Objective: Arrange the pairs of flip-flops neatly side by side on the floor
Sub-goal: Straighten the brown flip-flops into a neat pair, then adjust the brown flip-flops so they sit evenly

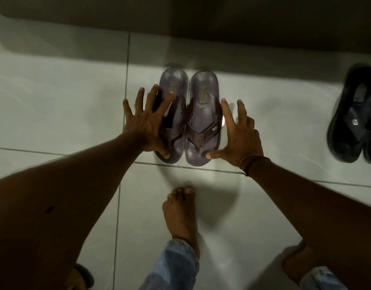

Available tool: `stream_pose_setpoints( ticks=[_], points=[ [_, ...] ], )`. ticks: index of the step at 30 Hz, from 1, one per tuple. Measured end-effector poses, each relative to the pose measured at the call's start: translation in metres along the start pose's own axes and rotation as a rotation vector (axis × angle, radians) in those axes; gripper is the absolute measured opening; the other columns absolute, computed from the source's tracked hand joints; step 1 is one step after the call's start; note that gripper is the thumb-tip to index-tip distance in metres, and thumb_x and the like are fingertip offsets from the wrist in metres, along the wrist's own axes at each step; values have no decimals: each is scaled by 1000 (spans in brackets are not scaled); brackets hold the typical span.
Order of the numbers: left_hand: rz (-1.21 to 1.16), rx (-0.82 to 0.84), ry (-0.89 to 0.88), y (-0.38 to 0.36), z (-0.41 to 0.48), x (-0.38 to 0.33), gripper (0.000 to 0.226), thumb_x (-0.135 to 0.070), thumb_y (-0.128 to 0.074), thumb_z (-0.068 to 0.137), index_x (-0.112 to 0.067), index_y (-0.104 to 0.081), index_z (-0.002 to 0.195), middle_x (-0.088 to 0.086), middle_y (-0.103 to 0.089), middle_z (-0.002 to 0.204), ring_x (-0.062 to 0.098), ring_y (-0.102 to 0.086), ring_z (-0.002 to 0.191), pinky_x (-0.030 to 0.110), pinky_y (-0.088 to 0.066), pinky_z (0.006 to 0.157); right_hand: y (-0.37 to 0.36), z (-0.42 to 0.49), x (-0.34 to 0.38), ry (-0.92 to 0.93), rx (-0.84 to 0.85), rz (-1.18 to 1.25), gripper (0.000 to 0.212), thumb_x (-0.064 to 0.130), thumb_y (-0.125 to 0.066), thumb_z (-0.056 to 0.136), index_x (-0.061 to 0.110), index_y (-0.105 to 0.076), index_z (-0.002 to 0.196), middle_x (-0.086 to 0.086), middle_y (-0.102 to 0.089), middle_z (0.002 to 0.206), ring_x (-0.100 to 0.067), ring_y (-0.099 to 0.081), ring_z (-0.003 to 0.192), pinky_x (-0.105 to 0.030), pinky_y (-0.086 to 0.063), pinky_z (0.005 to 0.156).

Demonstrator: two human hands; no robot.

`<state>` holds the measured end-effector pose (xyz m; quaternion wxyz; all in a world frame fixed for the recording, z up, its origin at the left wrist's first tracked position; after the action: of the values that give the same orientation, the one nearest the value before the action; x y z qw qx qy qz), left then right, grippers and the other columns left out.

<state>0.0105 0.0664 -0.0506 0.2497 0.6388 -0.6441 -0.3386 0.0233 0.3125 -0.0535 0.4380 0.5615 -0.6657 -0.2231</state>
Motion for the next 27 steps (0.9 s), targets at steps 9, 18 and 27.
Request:
stream_pose_setpoints(
  ticks=[9,18,27],
  points=[
    [32,-67,-252,40,23,-183,157,-89,-75,52,-37,22,164,5,32,173,37,26,160,72,12,124,91,-80,-189,-146,-140,-54,135,87,-73,53,36,-10,162,-10,-12,171,-44,-23,150,-66,-34,113],
    [3,-51,-370,15,73,-412,146,-85,-75,60,-33,10,167,2,15,178,29,15,164,64,0,130,164,-104,-415,-335,-148,15,110,52,-75,64,45,-18,158,-8,-8,170,-44,-13,150,-69,-32,111],
    [38,-80,-286,-6,118,-482,144,-82,-80,56,-44,4,166,5,13,178,37,13,164,72,2,125,149,-50,-467,-320,98,74,135,40,-95,59,48,-5,159,-10,-12,163,-47,-29,138,-59,-36,113]
  ],
)
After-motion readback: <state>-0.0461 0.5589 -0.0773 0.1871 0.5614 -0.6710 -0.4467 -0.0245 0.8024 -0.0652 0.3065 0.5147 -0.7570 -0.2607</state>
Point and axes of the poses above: each hand's wrist, its own z-axis towards the middle knuckle, its own y-axis out of the back of the hand, x = y × z, the point moved 6 cm from there along z, towards the middle knuckle
